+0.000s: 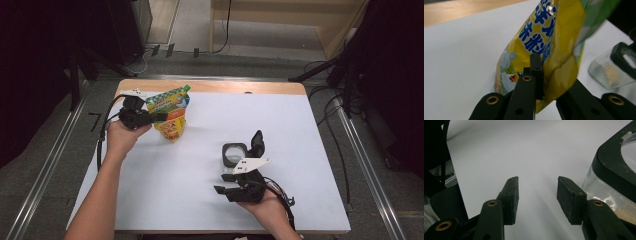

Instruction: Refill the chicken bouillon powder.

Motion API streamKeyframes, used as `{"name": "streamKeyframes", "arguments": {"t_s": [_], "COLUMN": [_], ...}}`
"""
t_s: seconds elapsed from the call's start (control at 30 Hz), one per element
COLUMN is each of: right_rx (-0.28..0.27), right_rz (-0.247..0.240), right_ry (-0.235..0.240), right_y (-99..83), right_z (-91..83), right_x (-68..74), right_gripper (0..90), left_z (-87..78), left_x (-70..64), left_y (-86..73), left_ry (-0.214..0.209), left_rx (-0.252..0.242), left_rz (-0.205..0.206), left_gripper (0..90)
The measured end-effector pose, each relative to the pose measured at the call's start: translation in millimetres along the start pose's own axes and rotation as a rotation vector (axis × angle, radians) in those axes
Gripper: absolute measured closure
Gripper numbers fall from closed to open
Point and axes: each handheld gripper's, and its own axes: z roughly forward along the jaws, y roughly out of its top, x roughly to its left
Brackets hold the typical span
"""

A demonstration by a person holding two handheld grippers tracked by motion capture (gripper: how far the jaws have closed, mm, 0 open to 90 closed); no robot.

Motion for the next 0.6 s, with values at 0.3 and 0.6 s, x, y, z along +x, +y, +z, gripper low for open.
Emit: {"name": "streamKeyframes", "arguments": {"t_s": [0.3,0.6], "right_rx": [-0.015,-0.077], "right_rz": [0.013,-0.020], "right_ry": [0.007,0.032], "right_y": [1.4,14.5], "right_z": [0.1,8.8], "right_x": [0.3,9.8], "right_gripper": [53.4,53.0], "left_z": [-10.3,-25.2], "left_x": [-8.5,-33.9], "left_y": [6.0,11.8], "left_ry": [-0.038,-0.062], "left_rx": [0.013,0.012], "left_rz": [-0.061,-0.034], "left_gripper": [89.9,90.0]}}
